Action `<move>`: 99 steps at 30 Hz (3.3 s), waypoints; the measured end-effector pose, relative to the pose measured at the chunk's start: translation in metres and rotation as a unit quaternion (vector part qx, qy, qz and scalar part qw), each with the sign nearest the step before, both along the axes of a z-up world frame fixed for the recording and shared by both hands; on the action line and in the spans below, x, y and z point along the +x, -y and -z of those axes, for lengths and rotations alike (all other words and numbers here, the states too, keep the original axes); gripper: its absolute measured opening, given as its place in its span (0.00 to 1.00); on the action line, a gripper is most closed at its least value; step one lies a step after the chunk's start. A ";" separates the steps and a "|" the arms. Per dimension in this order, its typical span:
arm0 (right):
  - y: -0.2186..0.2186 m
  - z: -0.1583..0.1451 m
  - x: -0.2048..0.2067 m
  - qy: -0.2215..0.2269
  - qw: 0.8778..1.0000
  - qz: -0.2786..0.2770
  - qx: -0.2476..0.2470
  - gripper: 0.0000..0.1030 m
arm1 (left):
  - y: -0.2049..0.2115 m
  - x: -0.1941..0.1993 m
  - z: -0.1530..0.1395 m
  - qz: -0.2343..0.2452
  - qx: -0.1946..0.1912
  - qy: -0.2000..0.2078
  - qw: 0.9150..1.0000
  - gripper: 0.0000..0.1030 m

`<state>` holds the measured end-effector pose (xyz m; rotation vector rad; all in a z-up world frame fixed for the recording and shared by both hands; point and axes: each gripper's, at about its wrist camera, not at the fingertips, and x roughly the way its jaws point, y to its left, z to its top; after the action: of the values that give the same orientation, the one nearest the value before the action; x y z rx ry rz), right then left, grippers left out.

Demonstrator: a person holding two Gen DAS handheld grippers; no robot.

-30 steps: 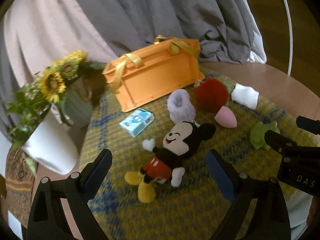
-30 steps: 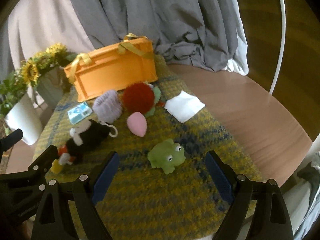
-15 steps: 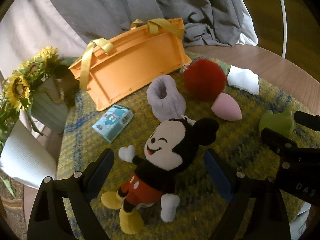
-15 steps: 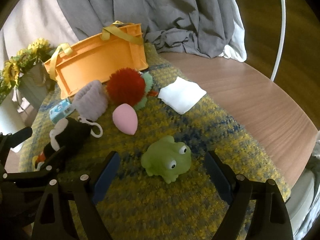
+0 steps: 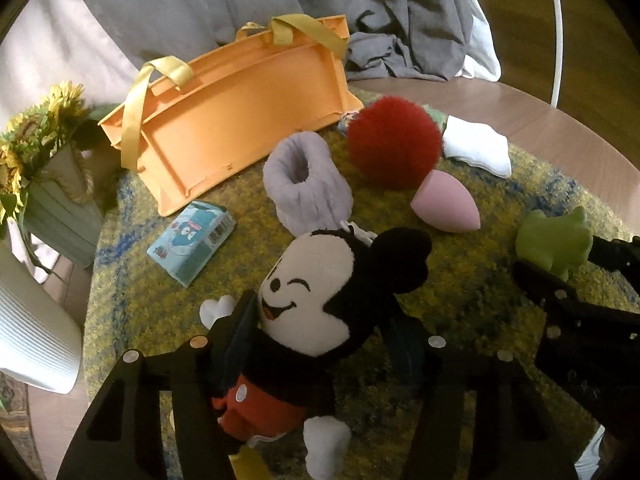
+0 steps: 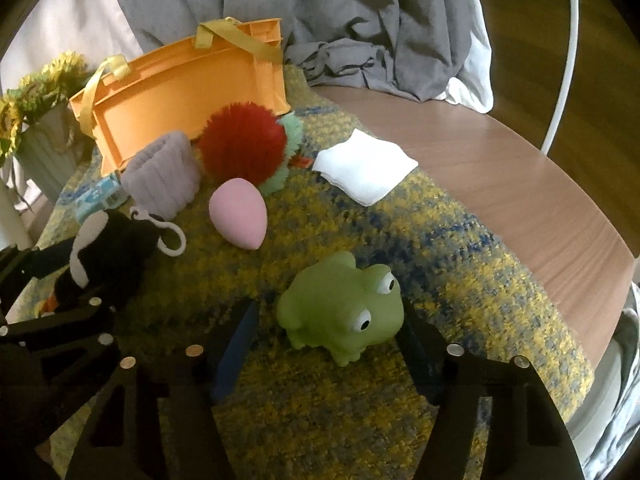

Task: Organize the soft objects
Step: 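Grasp the Mickey plush with the left tool while the right tool grasps the green frog, then lift the Mickey plush with the left tool while the right tool carries the frog to the crate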

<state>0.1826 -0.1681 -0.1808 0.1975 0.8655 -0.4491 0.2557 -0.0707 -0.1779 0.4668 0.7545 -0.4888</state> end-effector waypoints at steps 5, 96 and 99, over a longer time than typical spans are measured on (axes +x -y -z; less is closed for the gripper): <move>-0.001 0.000 -0.002 0.003 1.000 0.009 -0.014 0.56 | -0.005 -0.003 -0.004 0.005 -0.009 -0.002 1.000 0.55; -0.002 -0.226 0.183 0.272 0.943 -0.177 -0.078 0.56 | -0.019 0.128 -0.246 -0.079 -0.143 0.291 0.943 0.55; 0.001 -0.225 0.197 0.267 0.944 -0.175 -0.079 0.56 | -0.012 0.144 -0.245 -0.069 -0.136 0.288 0.945 0.55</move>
<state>0.3798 -0.1692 0.0441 0.0100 0.3161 -0.1143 0.4000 -0.0582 0.0676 0.2720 0.1484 -0.2929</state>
